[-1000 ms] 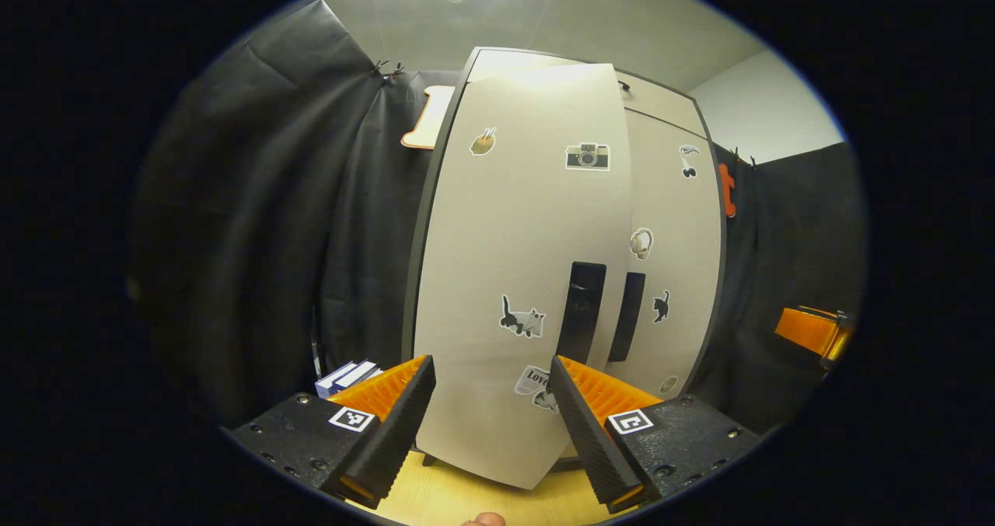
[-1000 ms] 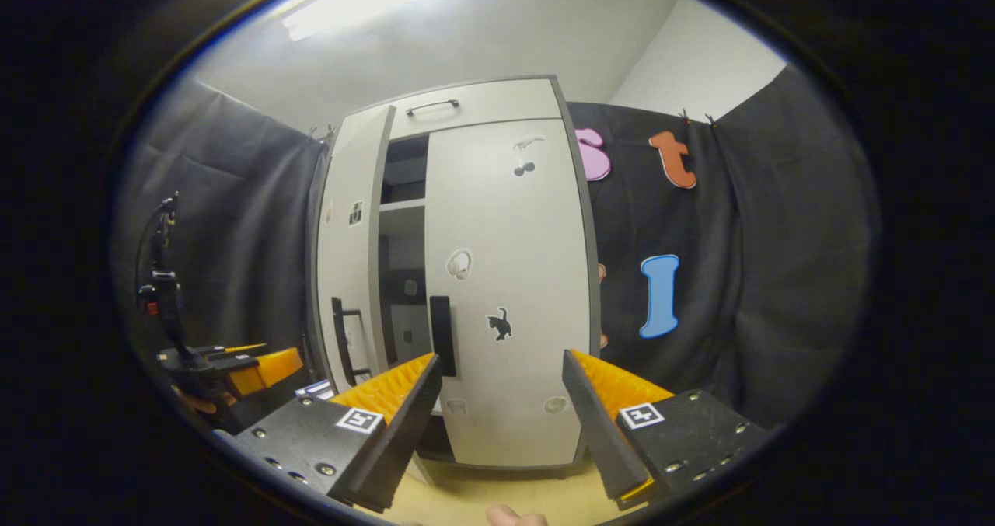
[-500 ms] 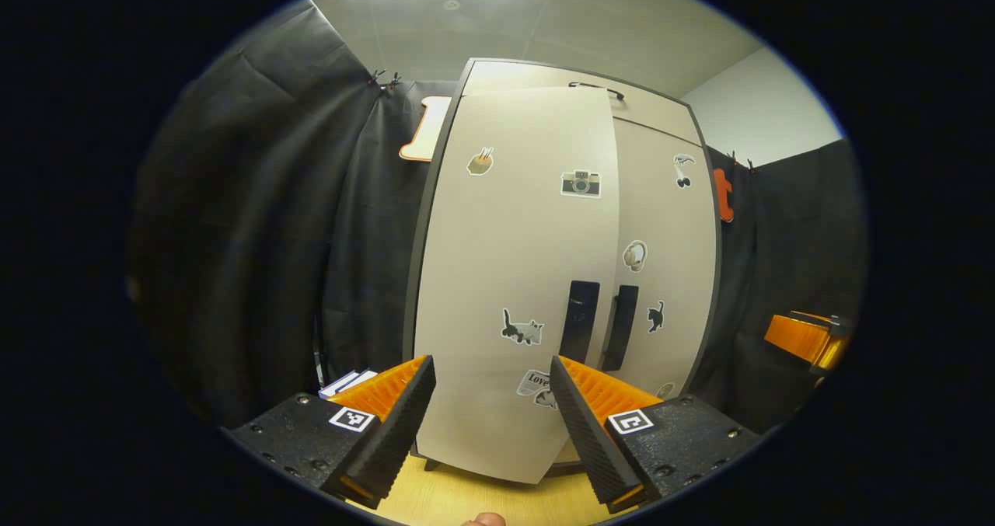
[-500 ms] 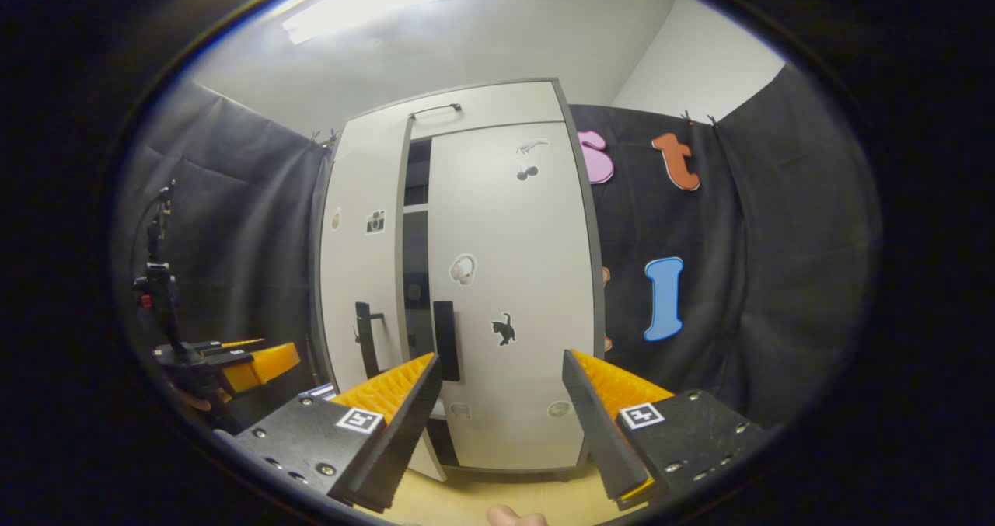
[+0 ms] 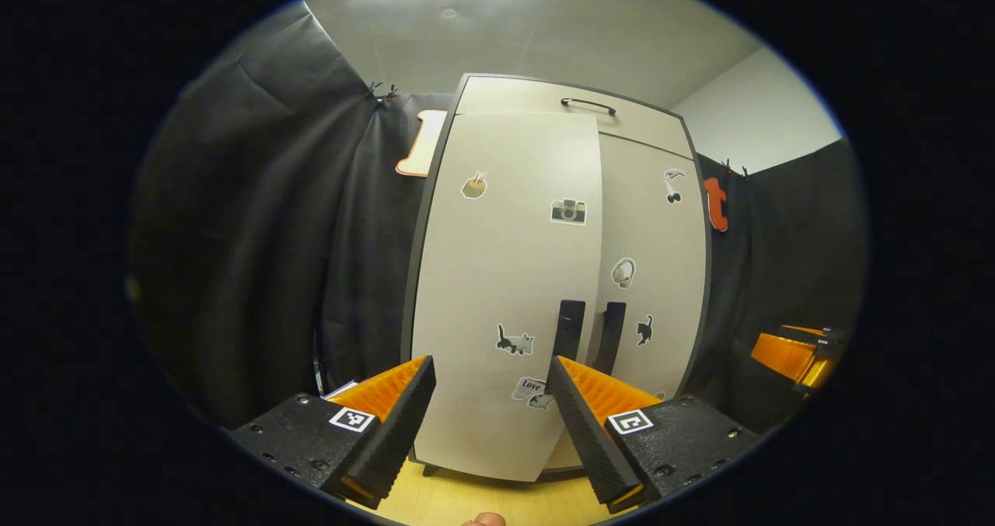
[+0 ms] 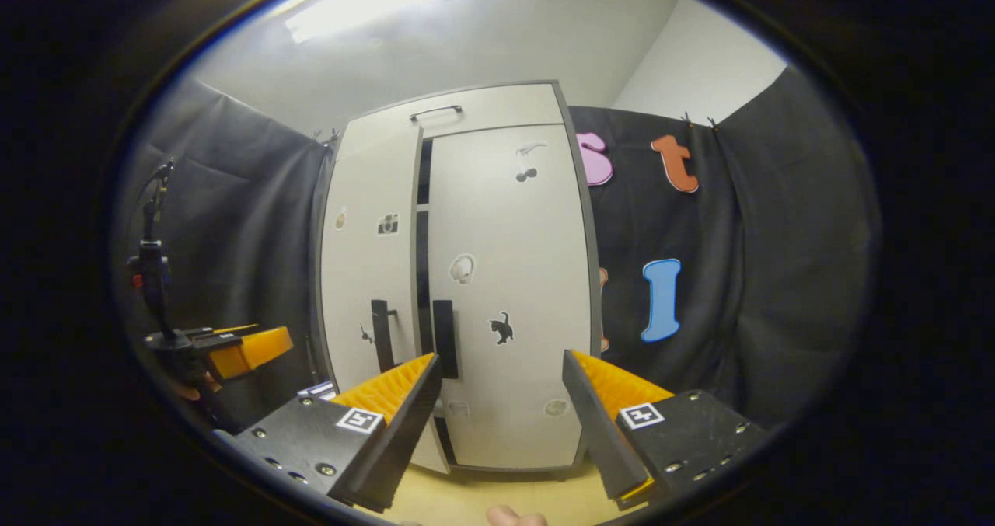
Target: Grasp the bottle in the cabinet with the left hand and place it on the coaster, then close the right door with the right hand and the left door with the left hand.
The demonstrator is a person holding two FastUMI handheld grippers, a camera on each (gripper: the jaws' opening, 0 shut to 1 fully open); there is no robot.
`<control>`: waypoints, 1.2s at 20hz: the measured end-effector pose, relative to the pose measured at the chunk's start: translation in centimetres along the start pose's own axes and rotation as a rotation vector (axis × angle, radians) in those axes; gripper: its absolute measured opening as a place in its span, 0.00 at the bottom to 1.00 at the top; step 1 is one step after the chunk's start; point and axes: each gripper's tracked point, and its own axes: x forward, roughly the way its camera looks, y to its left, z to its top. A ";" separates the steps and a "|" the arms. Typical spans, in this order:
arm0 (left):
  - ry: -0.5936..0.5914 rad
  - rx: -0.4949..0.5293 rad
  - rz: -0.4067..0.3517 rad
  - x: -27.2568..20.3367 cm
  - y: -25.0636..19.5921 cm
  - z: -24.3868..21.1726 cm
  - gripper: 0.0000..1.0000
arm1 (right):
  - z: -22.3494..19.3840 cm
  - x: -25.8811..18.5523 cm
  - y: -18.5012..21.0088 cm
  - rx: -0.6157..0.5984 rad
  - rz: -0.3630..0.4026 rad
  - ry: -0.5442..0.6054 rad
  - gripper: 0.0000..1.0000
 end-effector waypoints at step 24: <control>-0.027 0.012 0.017 -1.1 -0.6 1.4 0.93 | -0.2 -0.5 -0.4 0.005 0.005 0.003 0.92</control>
